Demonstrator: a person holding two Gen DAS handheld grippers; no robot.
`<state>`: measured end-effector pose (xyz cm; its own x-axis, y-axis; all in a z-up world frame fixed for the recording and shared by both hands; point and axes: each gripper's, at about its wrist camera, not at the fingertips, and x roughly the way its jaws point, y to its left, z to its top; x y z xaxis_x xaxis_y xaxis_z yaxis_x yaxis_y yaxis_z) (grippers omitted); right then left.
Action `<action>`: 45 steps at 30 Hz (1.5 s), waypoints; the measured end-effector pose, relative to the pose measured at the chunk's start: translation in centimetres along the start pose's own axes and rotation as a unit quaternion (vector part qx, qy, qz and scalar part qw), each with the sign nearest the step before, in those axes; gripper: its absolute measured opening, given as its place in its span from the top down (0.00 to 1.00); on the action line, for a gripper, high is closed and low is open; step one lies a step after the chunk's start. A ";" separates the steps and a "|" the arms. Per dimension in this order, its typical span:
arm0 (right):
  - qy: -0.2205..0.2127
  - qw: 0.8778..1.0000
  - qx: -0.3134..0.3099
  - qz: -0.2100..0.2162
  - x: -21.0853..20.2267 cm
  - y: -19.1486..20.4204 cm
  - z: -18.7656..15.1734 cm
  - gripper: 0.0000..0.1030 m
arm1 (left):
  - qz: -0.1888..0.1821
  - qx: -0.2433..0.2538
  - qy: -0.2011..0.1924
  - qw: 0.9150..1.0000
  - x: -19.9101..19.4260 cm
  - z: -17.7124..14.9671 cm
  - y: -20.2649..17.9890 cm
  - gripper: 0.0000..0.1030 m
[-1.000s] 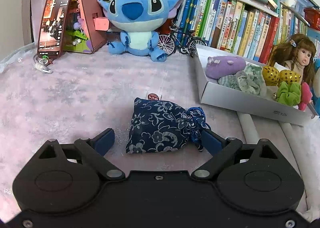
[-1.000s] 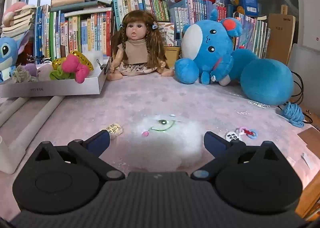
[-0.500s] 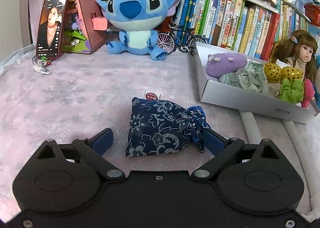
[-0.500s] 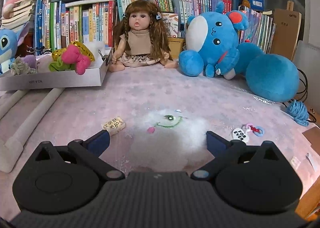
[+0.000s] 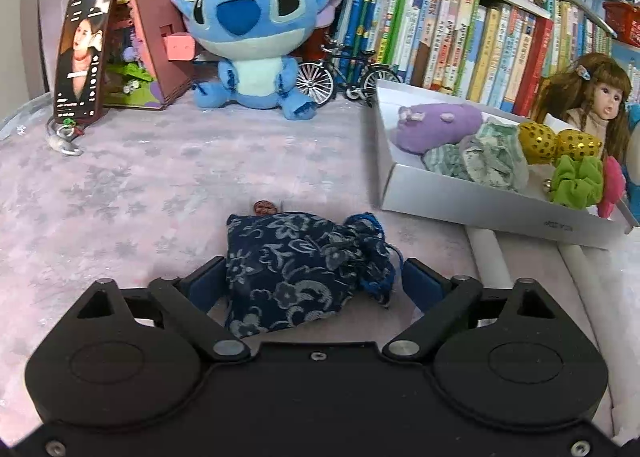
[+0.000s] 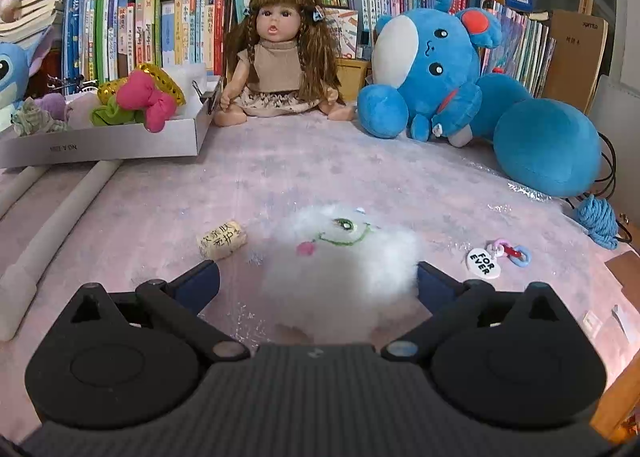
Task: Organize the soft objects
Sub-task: 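Close the left tool on the blue floral pouch while the right tool lowers over the white fluffy plush, then close the right tool on the white fluffy plush while the left tool lifts the pouch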
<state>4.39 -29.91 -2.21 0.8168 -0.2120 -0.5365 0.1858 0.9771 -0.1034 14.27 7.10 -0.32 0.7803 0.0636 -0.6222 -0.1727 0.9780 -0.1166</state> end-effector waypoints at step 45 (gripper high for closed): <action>-0.027 0.997 0.061 0.035 -0.8 -1.6 3.7 0.25 | -0.046 0.019 -0.056 0.997 -4.7 2.0 -1.2 0.43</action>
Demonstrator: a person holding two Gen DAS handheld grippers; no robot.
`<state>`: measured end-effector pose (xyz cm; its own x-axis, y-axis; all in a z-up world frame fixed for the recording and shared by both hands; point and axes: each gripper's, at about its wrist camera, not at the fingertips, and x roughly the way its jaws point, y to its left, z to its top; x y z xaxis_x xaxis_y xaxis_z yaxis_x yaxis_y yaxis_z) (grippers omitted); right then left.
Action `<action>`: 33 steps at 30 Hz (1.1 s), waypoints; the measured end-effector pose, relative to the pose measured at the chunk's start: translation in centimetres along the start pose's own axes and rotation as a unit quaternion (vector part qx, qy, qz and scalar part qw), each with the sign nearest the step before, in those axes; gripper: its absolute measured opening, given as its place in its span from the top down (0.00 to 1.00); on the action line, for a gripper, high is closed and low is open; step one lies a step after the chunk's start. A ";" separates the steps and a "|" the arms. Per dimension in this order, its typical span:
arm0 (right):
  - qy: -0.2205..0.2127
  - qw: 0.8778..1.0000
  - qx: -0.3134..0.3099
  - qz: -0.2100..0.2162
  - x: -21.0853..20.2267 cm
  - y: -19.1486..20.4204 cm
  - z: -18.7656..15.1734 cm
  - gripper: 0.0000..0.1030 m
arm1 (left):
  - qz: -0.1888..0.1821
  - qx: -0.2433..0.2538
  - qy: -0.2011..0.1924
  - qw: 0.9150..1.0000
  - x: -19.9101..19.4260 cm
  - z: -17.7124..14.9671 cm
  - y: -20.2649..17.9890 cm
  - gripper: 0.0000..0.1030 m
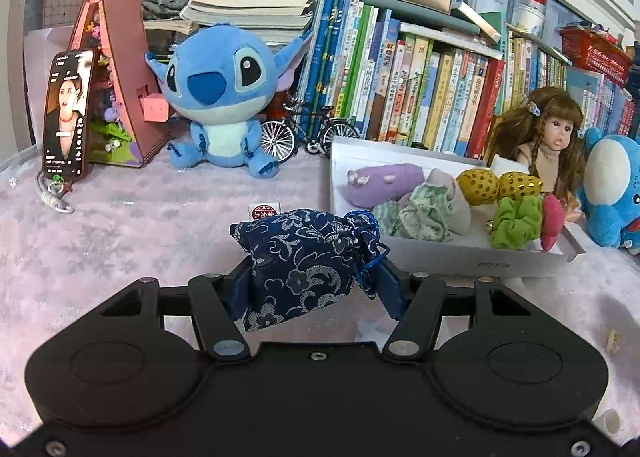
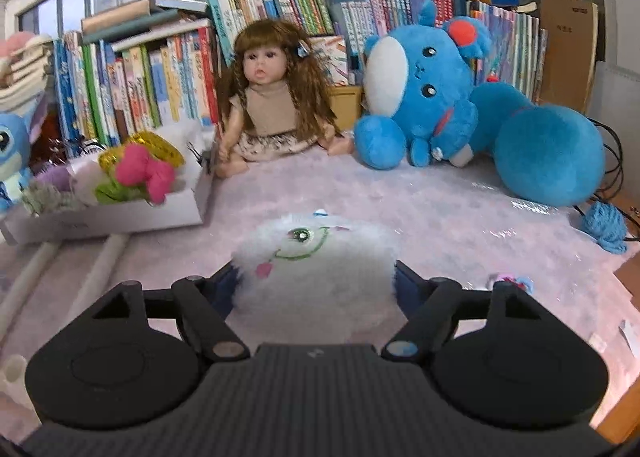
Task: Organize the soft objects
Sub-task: 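Close the right tool on the white fluffy plush while the left tool lifts the pouch, then carry the pouch into the box with the left tool while the right tool carries the plush there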
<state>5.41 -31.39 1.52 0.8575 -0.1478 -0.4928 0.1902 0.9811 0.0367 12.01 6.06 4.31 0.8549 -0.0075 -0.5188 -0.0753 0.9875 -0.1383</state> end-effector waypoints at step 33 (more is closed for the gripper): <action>0.023 0.984 -0.011 0.177 6.3 10.0 10.5 0.25 | -0.084 0.004 -0.015 0.996 4.8 6.7 -3.5 0.49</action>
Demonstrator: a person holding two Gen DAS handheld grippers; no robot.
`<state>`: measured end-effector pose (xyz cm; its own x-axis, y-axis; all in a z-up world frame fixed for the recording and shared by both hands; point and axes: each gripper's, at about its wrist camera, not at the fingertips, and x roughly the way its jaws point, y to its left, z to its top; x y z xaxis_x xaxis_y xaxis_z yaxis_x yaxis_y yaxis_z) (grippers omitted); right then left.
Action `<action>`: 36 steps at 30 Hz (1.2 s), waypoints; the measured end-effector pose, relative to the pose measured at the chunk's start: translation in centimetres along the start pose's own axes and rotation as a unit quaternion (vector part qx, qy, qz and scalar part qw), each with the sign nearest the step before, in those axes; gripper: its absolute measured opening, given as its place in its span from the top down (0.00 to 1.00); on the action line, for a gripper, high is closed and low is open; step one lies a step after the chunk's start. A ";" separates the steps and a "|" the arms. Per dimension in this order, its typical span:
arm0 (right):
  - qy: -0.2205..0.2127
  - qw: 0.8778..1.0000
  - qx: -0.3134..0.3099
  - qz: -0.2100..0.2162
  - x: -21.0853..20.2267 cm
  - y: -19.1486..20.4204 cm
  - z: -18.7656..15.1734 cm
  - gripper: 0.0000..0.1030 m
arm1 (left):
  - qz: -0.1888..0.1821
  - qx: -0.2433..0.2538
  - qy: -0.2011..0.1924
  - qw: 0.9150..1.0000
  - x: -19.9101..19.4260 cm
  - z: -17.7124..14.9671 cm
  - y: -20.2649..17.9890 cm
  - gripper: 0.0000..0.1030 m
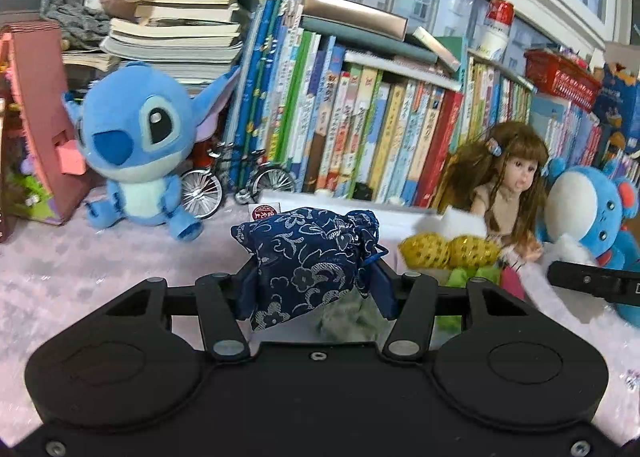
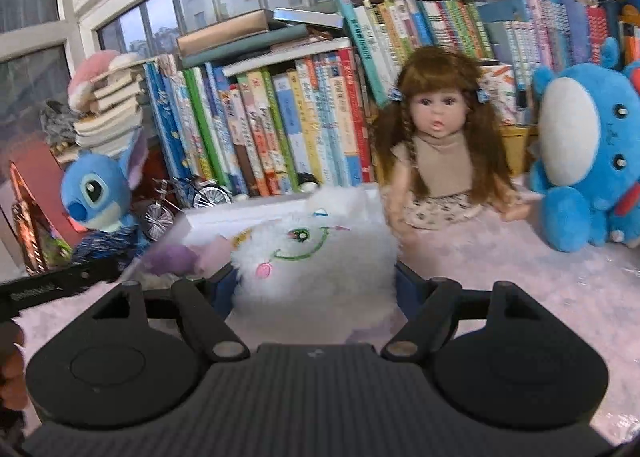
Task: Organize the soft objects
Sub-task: 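Carry the pouch into the box with the left tool while the right tool carries the plush there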
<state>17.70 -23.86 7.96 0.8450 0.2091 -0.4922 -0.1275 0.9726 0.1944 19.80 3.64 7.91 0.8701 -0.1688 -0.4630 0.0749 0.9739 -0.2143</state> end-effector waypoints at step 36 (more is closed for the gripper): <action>0.056 0.998 -0.012 0.040 11.7 4.1 1.0 0.24 | 0.016 0.002 0.076 0.997 13.7 3.2 -0.8 0.48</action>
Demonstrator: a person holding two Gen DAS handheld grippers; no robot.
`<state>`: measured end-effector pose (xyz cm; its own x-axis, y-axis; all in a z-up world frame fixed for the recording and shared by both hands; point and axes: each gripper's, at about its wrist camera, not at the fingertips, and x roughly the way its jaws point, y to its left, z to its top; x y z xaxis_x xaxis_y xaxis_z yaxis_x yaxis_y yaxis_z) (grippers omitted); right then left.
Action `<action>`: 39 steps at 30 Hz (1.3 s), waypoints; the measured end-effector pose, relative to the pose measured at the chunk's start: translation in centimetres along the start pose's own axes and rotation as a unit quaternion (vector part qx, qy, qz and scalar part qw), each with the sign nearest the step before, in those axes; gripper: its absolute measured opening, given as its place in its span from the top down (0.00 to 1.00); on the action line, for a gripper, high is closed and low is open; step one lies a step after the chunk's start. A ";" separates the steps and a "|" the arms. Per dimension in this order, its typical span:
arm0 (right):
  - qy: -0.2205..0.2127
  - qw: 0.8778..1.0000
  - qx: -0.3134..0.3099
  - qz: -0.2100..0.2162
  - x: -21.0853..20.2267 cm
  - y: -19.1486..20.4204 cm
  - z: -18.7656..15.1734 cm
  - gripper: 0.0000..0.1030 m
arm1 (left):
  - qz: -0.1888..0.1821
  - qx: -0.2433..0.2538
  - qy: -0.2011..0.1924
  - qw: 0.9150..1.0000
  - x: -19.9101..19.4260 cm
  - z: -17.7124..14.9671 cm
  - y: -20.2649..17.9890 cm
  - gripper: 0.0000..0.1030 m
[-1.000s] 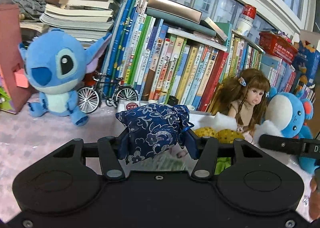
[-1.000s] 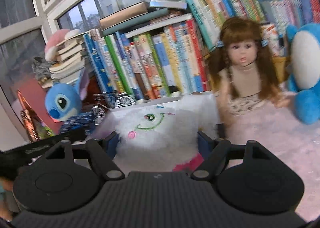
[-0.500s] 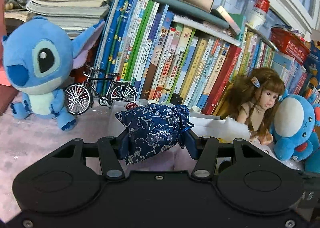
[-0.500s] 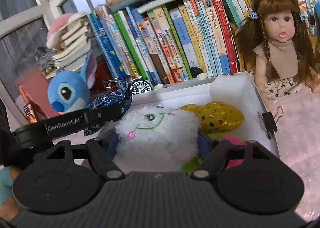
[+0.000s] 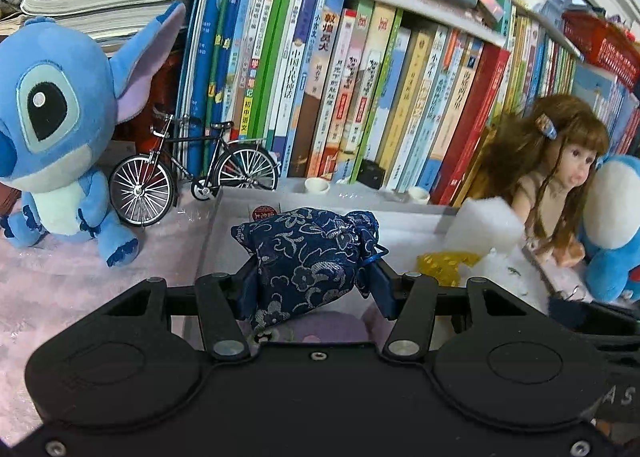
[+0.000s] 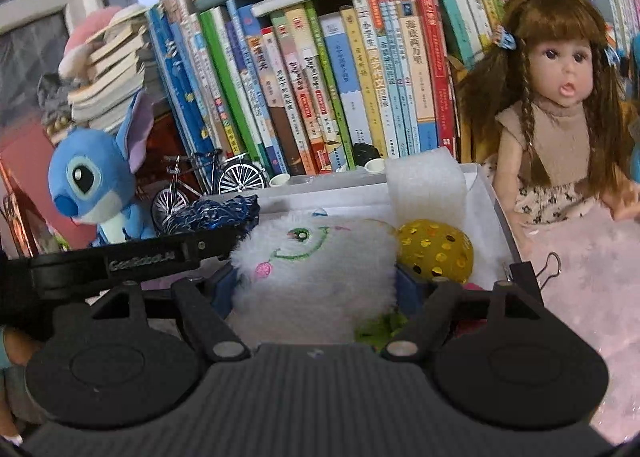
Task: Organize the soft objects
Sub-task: 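Carry the pouch into the box with the left tool while the right tool carries the plush there, then open the left tool to drop the pouch while the right tool releases the plush in the box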
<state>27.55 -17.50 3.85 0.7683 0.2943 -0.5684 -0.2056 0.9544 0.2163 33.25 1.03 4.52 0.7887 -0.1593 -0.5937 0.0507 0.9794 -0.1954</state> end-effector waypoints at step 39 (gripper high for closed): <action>-0.038 0.997 -0.063 0.019 -3.7 1.6 -1.8 0.04 | -0.002 0.025 -0.041 0.999 -5.0 -1.3 -0.7 0.15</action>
<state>23.31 -16.93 4.90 0.8009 0.3312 -0.4989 -0.3069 0.9424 0.1329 28.45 0.96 6.57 0.8364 -0.1547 -0.5258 0.0833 0.9841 -0.1572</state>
